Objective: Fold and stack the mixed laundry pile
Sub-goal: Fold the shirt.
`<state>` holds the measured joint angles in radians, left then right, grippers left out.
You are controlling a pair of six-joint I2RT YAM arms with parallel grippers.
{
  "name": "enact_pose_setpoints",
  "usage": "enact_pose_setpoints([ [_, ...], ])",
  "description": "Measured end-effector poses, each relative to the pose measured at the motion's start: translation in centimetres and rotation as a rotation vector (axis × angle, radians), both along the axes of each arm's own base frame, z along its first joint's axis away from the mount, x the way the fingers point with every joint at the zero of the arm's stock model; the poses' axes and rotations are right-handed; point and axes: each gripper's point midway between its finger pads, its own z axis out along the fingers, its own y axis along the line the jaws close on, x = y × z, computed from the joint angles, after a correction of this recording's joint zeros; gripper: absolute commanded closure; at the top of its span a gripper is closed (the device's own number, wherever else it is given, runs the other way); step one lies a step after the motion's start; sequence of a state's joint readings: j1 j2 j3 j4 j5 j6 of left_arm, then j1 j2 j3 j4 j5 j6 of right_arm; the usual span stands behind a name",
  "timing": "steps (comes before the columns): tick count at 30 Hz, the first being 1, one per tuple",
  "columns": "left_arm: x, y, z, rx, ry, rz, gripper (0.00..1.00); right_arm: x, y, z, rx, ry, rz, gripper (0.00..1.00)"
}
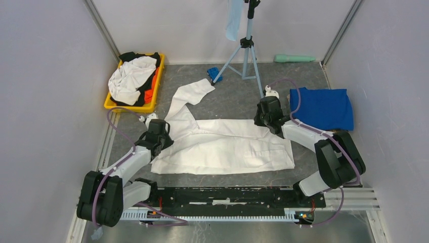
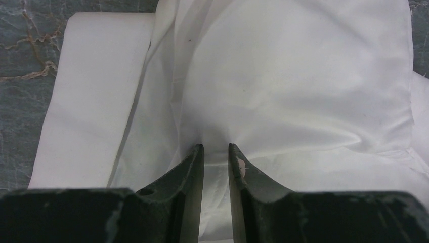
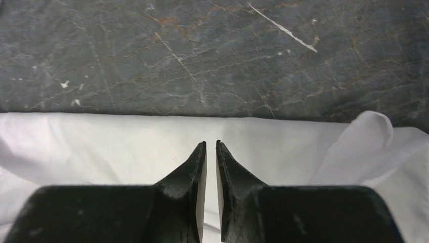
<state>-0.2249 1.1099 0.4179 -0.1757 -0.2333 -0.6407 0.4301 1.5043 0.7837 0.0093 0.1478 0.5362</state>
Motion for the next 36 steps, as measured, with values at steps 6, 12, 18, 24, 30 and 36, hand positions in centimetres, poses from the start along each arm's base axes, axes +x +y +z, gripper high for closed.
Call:
enact_pose_setpoints([
  [6,0.0,0.0,-0.1,0.002,0.003,0.001,0.70,-0.7,-2.9,-0.2,-0.111,-0.006,-0.078,0.84],
  [12,1.0,-0.1,0.9,0.011,-0.004,0.005,0.71,-2.4,-7.4,-2.3,-0.256,0.043,-0.160,0.85],
  [18,5.0,-1.2,5.0,0.022,-0.090,-0.003,0.71,-4.1,-10.2,-3.2,-0.374,0.115,-0.210,0.85],
  [24,6.6,-1.9,3.6,0.045,-0.050,-0.022,0.71,-4.2,-9.9,-0.2,-0.329,0.048,-0.200,0.80],
  [30,6.2,-1.8,0.1,0.073,0.052,-0.030,0.71,-1.3,-8.3,1.2,-0.307,0.029,-0.172,0.82],
  [36,6.5,-1.8,-0.4,0.075,0.053,-0.033,0.71,1.6,-7.9,-0.8,-0.340,0.078,-0.179,0.83],
])
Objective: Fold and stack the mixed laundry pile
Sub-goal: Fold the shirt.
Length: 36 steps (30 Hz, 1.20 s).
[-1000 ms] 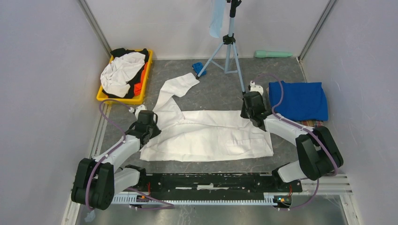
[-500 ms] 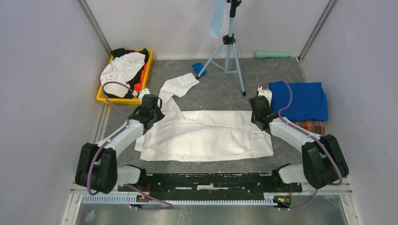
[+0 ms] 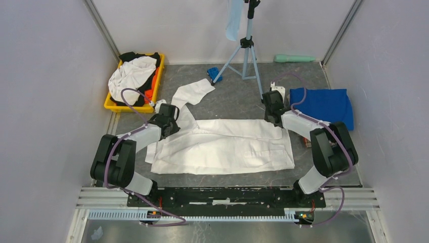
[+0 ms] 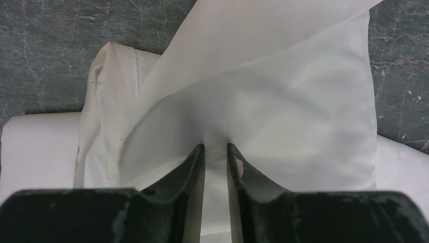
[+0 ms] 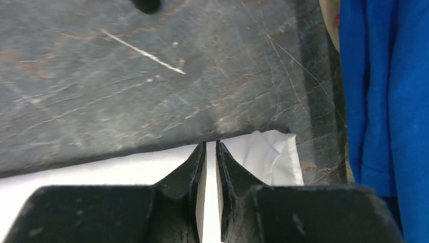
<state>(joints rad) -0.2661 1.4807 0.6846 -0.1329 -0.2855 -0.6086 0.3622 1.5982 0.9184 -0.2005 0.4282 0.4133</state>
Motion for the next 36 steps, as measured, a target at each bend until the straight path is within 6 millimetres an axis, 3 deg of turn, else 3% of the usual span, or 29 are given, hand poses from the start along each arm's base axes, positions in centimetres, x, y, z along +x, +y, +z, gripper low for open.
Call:
enact_pose_setpoints([
  [4,0.2,0.0,-0.2,0.011,0.004,-0.009,0.71,-0.1,-2.3,-2.4,-0.030,0.063,-0.055,0.84],
  [10,1.2,0.0,-0.2,0.025,0.010,-0.006,0.71,-1.4,-6.2,-4.0,-0.097,0.110,-0.148,0.85],
  [20,1.8,0.7,-0.2,0.021,0.011,0.018,0.71,-2.5,-8.6,-2.8,-0.157,0.103,-0.213,0.86],
  [23,1.8,0.7,-0.2,0.014,0.010,0.015,0.65,-2.4,-8.1,-1.5,-0.139,0.074,-0.193,0.86],
  [25,1.8,0.6,0.2,0.010,0.001,0.010,0.55,-2.3,-7.4,-0.5,-0.129,0.051,-0.169,0.84],
  [30,2.1,0.5,3.7,0.005,-0.083,-0.021,0.26,-1.5,-2.7,2.9,-0.102,-0.034,-0.037,0.80],
  [34,3.2,0.0,6.8,-0.010,-0.159,-0.041,0.22,-1.9,0.8,5.1,-0.054,-0.092,0.063,0.78],
  [36,4.0,-0.5,7.8,-0.007,-0.180,-0.062,0.16,-2.3,1.5,5.9,-0.026,-0.118,0.089,0.77],
])
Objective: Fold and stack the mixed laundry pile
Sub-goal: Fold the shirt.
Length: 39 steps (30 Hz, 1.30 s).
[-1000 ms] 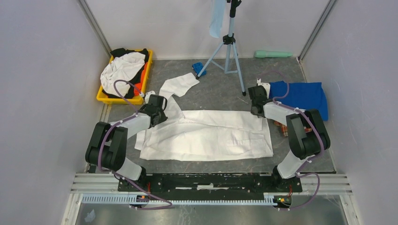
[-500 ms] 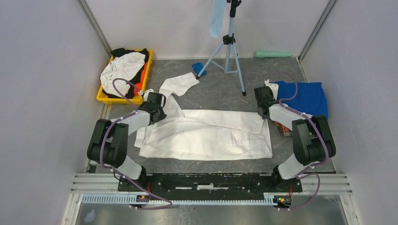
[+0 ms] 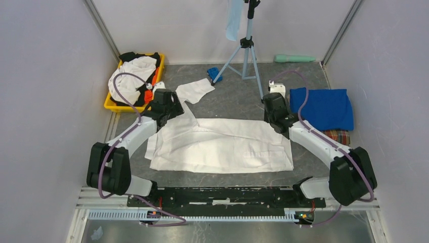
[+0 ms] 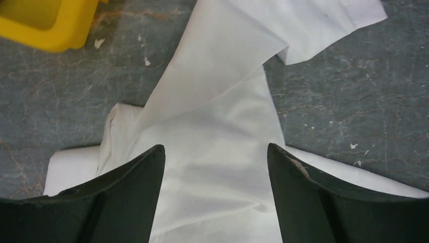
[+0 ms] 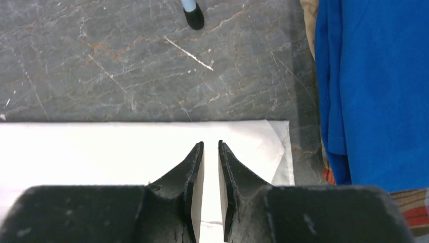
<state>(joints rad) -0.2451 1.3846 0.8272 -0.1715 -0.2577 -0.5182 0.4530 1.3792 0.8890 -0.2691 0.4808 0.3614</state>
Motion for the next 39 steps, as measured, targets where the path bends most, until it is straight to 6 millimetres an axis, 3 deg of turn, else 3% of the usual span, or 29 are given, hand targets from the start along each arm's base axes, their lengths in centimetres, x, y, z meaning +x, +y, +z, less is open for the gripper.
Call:
enact_pose_setpoints([
  [3,1.7,-1.3,0.9,0.029,0.006,-0.060,0.13,-1.2,0.1,0.4,0.025,-0.018,0.025,0.74],
  [8,6.4,-3.2,1.2,0.100,0.056,-0.157,0.10,-3.6,-0.7,0.6,0.044,-0.033,0.045,0.74],
  [13,10.1,-3.9,-0.3,0.176,0.163,-0.195,0.14,-5.3,-0.7,1.4,0.090,-0.069,0.084,0.73],
  [16,11.2,-3.7,-2.0,0.214,0.223,-0.195,0.17,-6.2,-0.6,1.7,0.114,-0.084,0.106,0.74],
  [18,10.8,-3.6,-3.8,0.229,0.284,-0.204,0.22,-6.7,-0.7,1.6,0.120,-0.086,0.116,0.73],
  [19,10.4,-3.5,-4.8,0.237,0.318,-0.209,0.29,-6.9,-0.7,1.5,0.121,-0.084,0.121,0.74],
  [22,9.4,-3.2,-7.0,0.256,0.393,-0.223,0.65,-7.3,-0.8,1.2,0.119,-0.074,0.129,0.73],
  [24,9.1,-3.4,-7.7,0.258,0.412,-0.236,0.81,-7.5,-0.9,1.1,0.118,-0.072,0.131,0.73],
  [29,8.9,-4.4,-7.1,0.275,0.392,-0.265,0.89,-7.7,-1.0,1.2,0.117,-0.075,0.132,0.73],
  [34,7.0,-6.8,-3.6,0.277,0.326,-0.321,0.91,-7.7,-1.0,1.2,0.118,-0.076,0.133,0.73],
  [39,3.5,-9.4,3.1,0.230,0.184,-0.406,0.89,-7.8,-0.7,1.3,0.129,-0.074,0.146,0.70],
])
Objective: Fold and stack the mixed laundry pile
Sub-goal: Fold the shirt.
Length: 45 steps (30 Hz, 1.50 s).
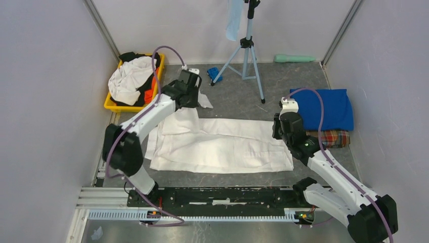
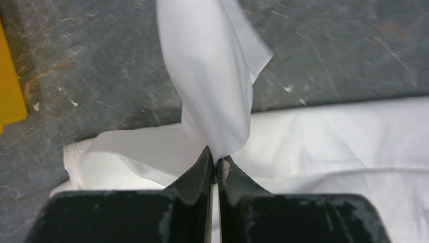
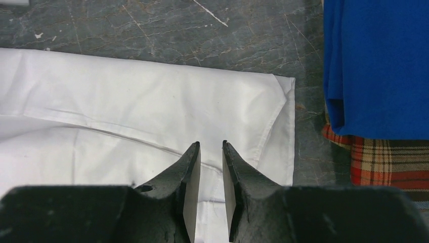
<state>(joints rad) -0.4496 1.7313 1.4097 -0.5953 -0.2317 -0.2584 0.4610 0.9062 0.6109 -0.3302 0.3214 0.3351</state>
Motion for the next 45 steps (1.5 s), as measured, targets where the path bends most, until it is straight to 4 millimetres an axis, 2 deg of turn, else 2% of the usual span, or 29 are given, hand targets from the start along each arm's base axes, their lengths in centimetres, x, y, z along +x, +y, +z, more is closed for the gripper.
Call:
enact_pose_setpoints([
  [2,-2.4,-1.0,1.9,-0.057,-0.025,-0.057,0.88,-0.1,0.3,0.2,0.013,-0.004,0.014,0.67],
  [4,-4.6,-1.4,2.1,-0.093,-0.015,-0.099,0.85,-0.1,0.7,0.4,0.035,-0.010,0.029,0.61],
  [6,-7.2,-1.5,0.9,-0.122,0.030,-0.142,0.81,0.0,1.5,0.7,0.065,-0.017,0.055,0.53],
  [8,-10.2,-1.1,-1.6,-0.125,0.111,-0.165,0.75,0.1,2.4,1.0,0.105,-0.029,0.089,0.46],
  [9,-11.8,-0.8,-3.1,-0.123,0.158,-0.170,0.68,0.2,3.1,1.0,0.127,-0.036,0.114,0.44],
  [11,-14.7,-0.2,-5.2,-0.122,0.238,-0.171,0.44,0.2,4.6,0.4,0.171,-0.031,0.179,0.41],
  [12,-16.1,0.2,-6.0,-0.120,0.272,-0.164,0.38,0.2,5.4,0.0,0.191,-0.019,0.213,0.40],
  [15,-18.8,1.1,-6.3,-0.139,0.313,-0.144,0.17,0.1,8.0,-1.4,0.239,0.027,0.317,0.38],
  [19,-19.2,1.4,-3.1,-0.194,0.212,-0.145,0.02,0.0,11.5,-3.1,0.272,0.095,0.436,0.38],
  [21,-19.2,1.8,-0.8,-0.217,0.131,-0.146,0.00,0.8,13.4,-3.4,0.278,0.124,0.476,0.38],
  [25,-19.4,2.2,3.3,-0.279,-0.024,-0.160,0.00,4.3,17.4,-2.6,0.301,0.130,0.532,0.37],
  [28,-19.6,3.0,5.4,-0.305,-0.129,-0.150,0.00,7.7,20.8,-2.3,0.329,0.134,0.566,0.36],
  [32,-19.7,4.4,6.4,-0.294,-0.210,-0.109,0.00,11.8,24.4,-3.4,0.352,0.157,0.589,0.34],
  [37,-19.5,4.8,6.5,-0.279,-0.222,-0.090,0.00,15.5,27.1,-6.0,0.347,0.218,0.574,0.33],
  [42,-19.4,4.7,6.1,-0.272,-0.208,-0.089,0.00,16.8,28.1,-9.5,0.311,0.314,0.531,0.35],
  [45,-19.4,4.7,6.0,-0.268,-0.202,-0.089,0.00,17.1,28.5,-9.9,0.303,0.334,0.501,0.35],
])
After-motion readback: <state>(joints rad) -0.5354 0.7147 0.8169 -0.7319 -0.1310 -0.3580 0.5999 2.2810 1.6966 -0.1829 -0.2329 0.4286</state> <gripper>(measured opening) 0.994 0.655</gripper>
